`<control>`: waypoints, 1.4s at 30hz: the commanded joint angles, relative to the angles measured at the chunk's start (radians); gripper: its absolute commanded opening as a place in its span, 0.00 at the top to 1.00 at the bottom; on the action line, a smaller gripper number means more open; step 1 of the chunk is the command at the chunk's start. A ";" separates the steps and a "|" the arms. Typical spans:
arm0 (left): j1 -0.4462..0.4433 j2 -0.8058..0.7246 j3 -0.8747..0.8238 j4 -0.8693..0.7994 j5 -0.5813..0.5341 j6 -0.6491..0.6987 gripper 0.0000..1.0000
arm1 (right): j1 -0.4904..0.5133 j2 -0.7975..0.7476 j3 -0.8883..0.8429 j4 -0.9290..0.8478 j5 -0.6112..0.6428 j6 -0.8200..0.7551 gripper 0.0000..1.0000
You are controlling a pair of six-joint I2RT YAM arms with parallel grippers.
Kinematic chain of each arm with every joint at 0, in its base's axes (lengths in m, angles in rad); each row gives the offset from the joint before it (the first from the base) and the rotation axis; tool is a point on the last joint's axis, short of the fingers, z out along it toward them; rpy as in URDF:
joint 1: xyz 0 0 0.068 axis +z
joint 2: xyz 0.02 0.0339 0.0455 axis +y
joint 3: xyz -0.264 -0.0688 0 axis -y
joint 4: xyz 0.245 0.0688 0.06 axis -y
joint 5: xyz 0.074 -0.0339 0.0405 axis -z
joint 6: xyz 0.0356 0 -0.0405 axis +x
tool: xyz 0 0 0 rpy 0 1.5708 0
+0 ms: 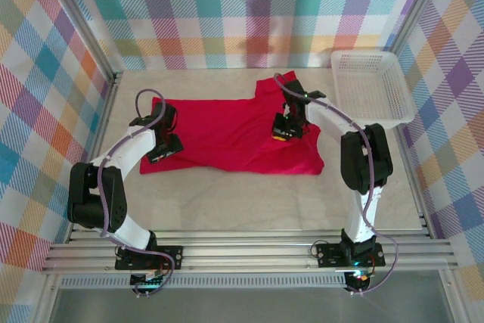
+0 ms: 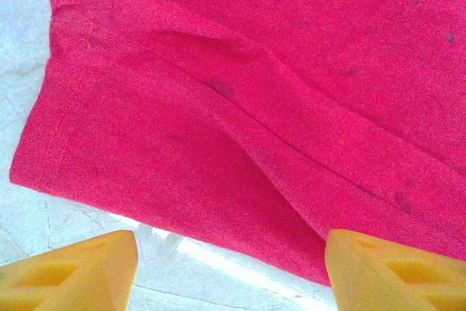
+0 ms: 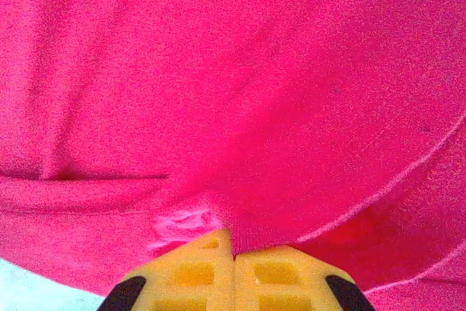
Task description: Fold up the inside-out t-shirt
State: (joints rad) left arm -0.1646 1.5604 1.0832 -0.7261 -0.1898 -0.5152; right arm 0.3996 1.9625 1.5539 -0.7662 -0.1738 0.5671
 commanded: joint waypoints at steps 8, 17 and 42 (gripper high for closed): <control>0.007 -0.051 0.015 -0.034 -0.025 0.011 0.32 | 0.003 0.459 0.709 -0.177 -0.118 -0.103 0.84; 0.007 -0.051 0.013 -0.024 0.004 0.009 0.32 | -0.007 0.569 1.098 -0.474 -0.055 -0.187 0.28; 0.303 -0.065 -0.205 0.108 0.137 -0.135 0.38 | -0.071 -0.302 -0.409 0.063 -0.093 -0.069 0.25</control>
State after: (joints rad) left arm 0.1226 1.4654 0.8608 -0.6537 -0.0452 -0.6262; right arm 0.3458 1.6867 1.1557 -0.7525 -0.2447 0.4889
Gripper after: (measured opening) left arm 0.612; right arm 0.750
